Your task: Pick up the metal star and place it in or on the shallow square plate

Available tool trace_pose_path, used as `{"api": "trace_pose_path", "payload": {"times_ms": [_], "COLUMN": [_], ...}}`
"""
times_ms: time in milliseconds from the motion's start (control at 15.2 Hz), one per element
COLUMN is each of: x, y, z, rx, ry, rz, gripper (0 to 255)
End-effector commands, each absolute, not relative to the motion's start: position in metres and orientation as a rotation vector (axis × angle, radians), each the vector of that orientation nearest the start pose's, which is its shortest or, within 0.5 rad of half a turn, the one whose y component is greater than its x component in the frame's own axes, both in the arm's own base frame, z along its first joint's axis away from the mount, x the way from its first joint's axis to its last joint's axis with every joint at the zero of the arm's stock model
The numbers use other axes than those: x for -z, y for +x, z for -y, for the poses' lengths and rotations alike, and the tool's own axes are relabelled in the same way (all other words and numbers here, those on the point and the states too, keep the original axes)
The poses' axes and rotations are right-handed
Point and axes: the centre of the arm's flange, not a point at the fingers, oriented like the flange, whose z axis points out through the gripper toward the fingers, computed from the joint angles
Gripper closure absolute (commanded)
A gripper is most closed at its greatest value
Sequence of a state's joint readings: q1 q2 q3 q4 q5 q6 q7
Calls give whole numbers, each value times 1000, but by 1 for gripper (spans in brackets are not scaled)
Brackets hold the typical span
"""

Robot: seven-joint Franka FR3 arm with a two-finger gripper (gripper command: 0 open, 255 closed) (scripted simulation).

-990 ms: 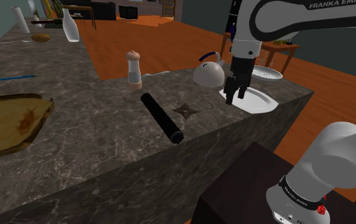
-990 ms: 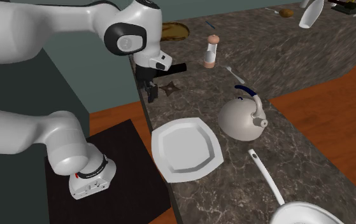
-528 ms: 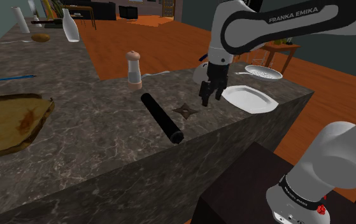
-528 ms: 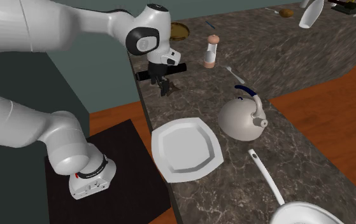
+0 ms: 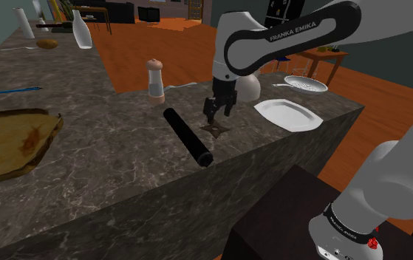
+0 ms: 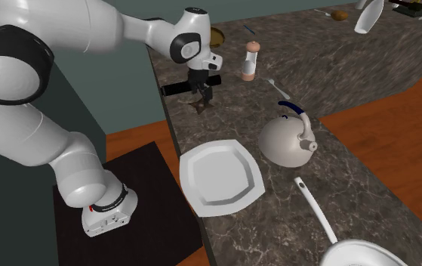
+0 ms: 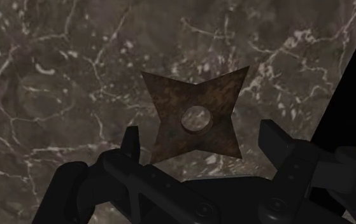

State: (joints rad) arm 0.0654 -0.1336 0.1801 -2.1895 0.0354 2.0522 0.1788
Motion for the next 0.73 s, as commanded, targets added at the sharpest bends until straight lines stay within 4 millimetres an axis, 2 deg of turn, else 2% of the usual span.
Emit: {"api": "trace_pose_path", "payload": {"times_ms": [0,396,660], "x": [-434,-399,-399], "y": [495,495,495], "z": [-131,-131,-131], "rx": [-1,-1,-1], "ry": [-3136,-3136,-3136], "rz": [78,78,78], "gripper": [0,0,0]}}
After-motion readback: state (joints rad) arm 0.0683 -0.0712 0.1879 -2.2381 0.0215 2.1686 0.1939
